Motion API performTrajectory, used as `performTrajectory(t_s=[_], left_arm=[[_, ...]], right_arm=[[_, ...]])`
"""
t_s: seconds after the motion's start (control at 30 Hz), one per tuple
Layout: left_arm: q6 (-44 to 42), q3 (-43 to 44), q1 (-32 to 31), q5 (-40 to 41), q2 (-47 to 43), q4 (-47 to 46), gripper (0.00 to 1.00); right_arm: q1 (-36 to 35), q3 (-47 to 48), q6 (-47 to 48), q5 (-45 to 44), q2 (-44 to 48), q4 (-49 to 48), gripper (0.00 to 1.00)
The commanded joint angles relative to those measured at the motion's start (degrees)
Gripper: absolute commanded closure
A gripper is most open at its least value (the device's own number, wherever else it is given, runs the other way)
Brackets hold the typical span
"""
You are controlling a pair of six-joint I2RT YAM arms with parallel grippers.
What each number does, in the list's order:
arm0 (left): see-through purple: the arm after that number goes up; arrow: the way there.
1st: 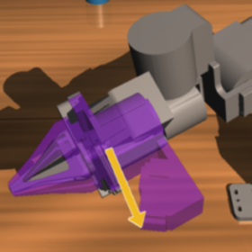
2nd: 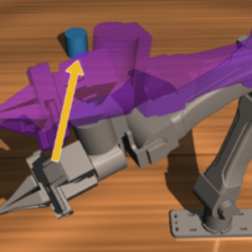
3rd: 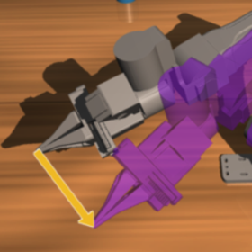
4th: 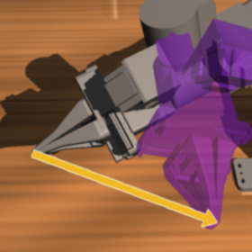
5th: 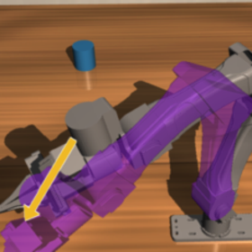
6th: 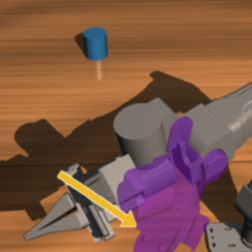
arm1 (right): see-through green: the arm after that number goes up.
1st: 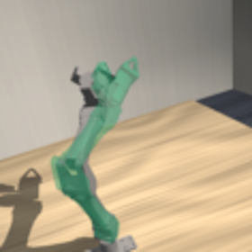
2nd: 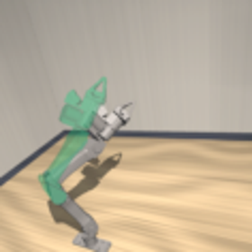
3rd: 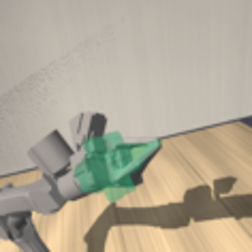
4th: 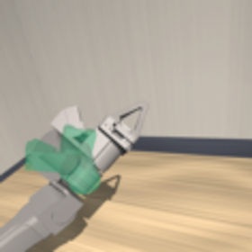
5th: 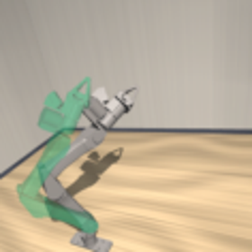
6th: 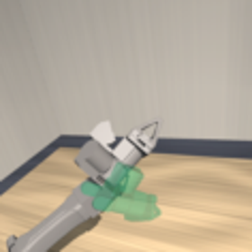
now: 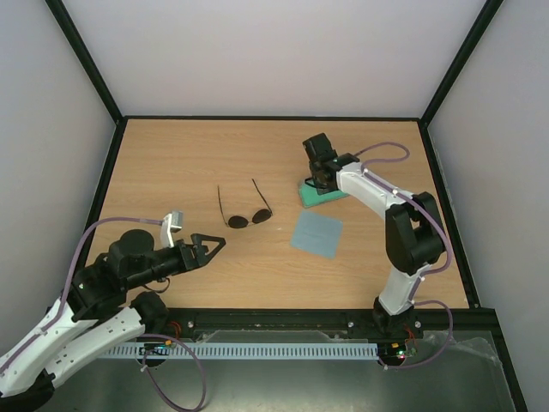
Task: Organize the sunglasses
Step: Adjust the sunglasses case at the center of the board.
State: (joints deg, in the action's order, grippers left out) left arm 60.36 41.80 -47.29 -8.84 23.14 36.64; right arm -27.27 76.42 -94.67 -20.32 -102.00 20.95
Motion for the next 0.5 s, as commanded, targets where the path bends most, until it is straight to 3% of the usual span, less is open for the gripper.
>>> performTrajectory(t_s=[0.0, 0.23, 0.33, 0.47], left_arm=[[-1.4, 2.4, 0.3, -0.9, 0.9, 2.7, 0.01], [-2.0, 3.2, 0.3, -1.2, 1.8, 3.4, 0.01], [-2.0, 3.9, 0.3, -0.9, 1.7, 4.1, 0.01], [-2.0, 3.9, 0.3, -0.7, 1.6, 4.7, 0.01]], right_arm=[[-1.0, 4.2, -10.4, -6.2, -1.5, 1.8, 0.96], [-1.9, 4.2, -15.0, -5.3, -4.7, 1.2, 0.96], [-2.4, 8.0, -15.2, -6.3, -7.2, 5.9, 0.95], [-2.5, 9.3, -15.3, -5.8, -8.5, 6.5, 0.88]])
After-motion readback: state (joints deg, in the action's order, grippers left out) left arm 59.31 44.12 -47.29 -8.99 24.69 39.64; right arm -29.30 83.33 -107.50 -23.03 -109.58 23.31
